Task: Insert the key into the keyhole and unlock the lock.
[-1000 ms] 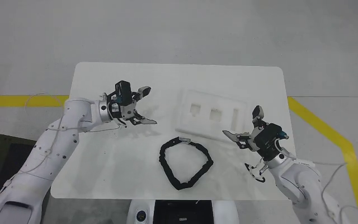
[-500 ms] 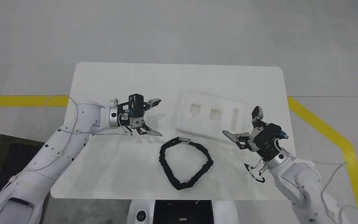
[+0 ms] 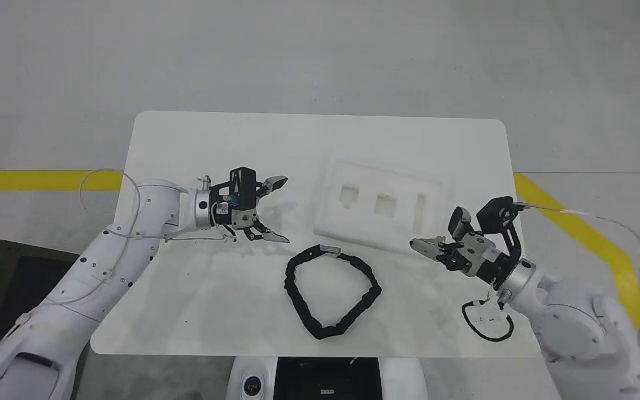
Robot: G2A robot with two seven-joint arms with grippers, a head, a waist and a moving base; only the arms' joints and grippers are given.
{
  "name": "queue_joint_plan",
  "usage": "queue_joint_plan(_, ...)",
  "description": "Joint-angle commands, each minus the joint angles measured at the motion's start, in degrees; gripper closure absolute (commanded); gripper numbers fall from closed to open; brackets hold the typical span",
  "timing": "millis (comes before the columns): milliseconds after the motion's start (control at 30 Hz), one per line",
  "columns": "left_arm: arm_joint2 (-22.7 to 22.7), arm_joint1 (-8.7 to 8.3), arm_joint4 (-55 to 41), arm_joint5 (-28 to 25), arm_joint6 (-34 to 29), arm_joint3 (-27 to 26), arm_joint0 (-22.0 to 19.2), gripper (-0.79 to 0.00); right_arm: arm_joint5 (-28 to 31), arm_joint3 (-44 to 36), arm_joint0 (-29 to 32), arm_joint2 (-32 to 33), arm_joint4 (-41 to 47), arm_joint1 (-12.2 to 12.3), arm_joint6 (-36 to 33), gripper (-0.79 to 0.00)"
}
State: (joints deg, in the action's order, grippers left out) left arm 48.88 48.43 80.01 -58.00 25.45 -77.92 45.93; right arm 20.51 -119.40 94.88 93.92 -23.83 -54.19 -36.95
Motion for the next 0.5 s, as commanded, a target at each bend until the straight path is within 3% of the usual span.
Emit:
queue_joint_plan(0, 0.0, 0.00, 0.0, 0.0, 0.0, 0.0, 0.0, -0.785, -1.5, 1.1, -0.6, 1.3, 5.9, 0.3, -6.0, -0.785)
queue_joint_plan(133, 0.0, 0.00, 0.0, 0.0, 0.0, 0.0, 0.0, -0.785, -4.8, 3.2, -2.5, 2.3, 13.4, 0.7, -14.8, -0.785)
queue_joint_plan(467, 0.0, 0.00, 0.0, 0.0, 0.0, 0.0, 0.0, -0.785, -11.7, 9.5, -6.8, 2.6, 22.4, 1.3, -24.6, -0.785)
